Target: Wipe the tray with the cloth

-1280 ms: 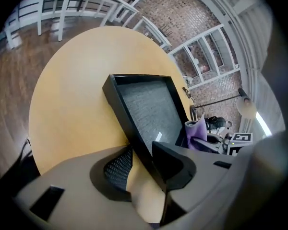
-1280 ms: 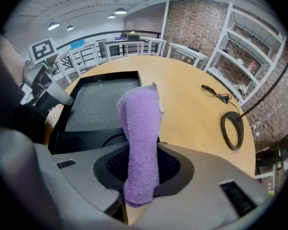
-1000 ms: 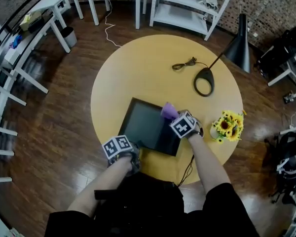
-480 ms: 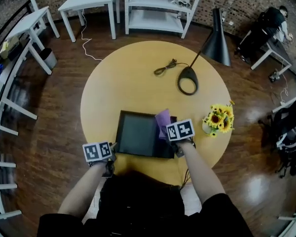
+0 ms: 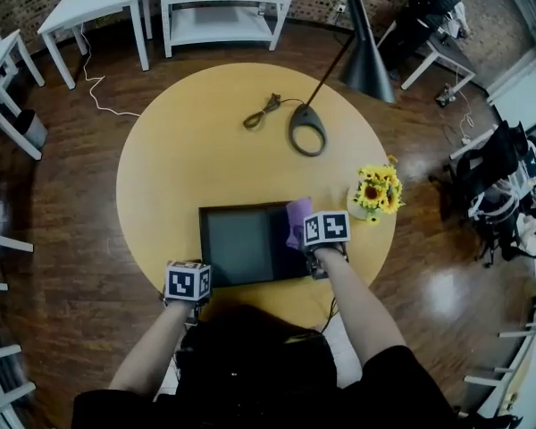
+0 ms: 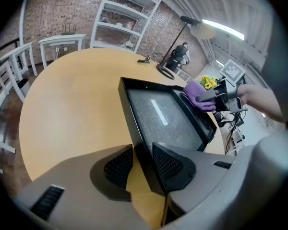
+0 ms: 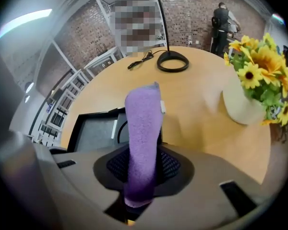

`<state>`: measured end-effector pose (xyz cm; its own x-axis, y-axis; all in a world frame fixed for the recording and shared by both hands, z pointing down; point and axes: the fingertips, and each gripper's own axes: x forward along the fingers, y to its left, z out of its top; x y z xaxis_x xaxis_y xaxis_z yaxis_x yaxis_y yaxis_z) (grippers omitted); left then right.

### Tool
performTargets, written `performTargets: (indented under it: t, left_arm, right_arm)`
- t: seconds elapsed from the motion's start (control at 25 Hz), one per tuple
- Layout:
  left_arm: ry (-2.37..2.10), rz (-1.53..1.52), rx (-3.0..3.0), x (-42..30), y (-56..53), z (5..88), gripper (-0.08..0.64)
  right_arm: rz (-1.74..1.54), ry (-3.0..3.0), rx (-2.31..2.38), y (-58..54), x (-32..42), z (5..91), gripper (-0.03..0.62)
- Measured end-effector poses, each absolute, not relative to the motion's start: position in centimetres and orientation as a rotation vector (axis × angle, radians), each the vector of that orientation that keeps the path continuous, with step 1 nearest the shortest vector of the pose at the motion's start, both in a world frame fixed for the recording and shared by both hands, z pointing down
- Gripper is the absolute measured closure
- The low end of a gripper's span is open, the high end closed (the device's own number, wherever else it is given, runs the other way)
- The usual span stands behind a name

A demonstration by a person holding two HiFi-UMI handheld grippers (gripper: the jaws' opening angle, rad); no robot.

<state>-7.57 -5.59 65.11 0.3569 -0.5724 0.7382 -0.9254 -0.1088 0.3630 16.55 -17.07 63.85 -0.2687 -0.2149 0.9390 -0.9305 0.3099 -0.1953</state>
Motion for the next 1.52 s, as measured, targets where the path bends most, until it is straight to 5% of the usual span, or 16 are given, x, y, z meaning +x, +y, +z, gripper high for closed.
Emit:
performTargets:
  t: [0.64,1.16,1.52]
  left_arm:
    - [-1.186,0.412,1.778,-7.1,-5.4,65.1,0.451]
    - [-1.099,0.467,1.771,-7.0,-5.5,65.4,0.446]
    - [-1.104,0.456,1.769,-7.2,-5.7,65.9,0.446]
  right_arm:
    - [1.002,-1.803,0.679,-11.0,-6.9,67.4,0.488]
    - [0.986,-1.792,0.635,-11.4,-7.2,67.4,0.489]
    - [0.991,-1.720,0.794,-13.9,0.7,67.6,0.486]
